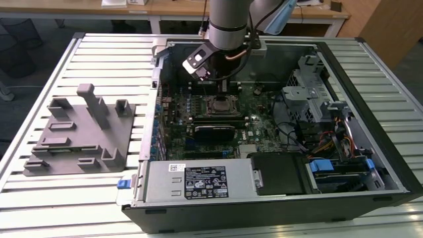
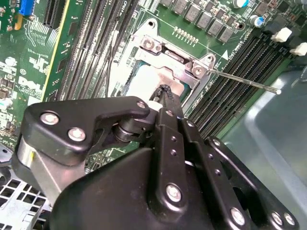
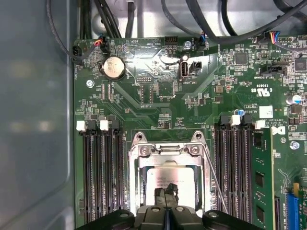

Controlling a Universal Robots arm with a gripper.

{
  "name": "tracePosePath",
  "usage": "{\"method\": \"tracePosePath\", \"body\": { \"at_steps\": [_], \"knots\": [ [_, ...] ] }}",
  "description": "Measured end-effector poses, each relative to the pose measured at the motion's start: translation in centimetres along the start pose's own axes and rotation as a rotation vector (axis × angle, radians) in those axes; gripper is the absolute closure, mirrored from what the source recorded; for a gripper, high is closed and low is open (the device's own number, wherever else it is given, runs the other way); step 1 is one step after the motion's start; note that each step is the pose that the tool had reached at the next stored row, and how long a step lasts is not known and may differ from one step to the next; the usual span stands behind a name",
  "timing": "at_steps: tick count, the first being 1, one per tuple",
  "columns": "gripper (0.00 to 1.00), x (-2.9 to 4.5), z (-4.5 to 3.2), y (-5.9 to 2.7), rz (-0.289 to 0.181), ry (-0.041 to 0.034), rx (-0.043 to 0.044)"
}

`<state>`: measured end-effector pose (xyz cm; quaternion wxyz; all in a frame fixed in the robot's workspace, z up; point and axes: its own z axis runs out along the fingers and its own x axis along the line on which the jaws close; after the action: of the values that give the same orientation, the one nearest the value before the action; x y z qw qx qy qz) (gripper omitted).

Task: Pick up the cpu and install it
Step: 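Close the cpu cover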

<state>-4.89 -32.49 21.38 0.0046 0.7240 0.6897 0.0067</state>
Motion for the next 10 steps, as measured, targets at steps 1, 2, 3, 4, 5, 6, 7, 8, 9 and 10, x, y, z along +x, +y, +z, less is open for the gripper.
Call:
{"method": "tracePosePath", "body": {
  "at_steps": [1, 2, 3, 4, 5, 6, 7, 8, 9, 10],
  "knots": [
    [0.89, 0.0, 0.0, 0.0, 0.0, 0.0, 0.0],
    [0.89, 0.0, 0.0, 0.0, 0.0, 0.0, 0.0],
    [0.89, 0.0, 0.0, 0.01, 0.0, 0.0, 0.0],
    [0.89, 0.0, 0.0, 0.03, 0.0, 0.0, 0.0],
    [0.89, -0.01, 0.0, 0.05, 0.0, 0.0, 0.0],
    [0.89, -0.01, 0.0, 0.1, 0.0, 0.0, 0.0],
    [0.89, -0.01, 0.01, 0.17, 0.0, 0.0001, -0.0001],
    [0.89, 0.0, 0.01, 0.28, 0.0, 0.0, 0.0002],
    [0.89, 0.0, 0.01, 0.43, 0.0, 0.0, 0.0007],
    [0.89, 0.01, 0.02, 0.63, 0.0, 0.0, 0.0014]
  ]
}}
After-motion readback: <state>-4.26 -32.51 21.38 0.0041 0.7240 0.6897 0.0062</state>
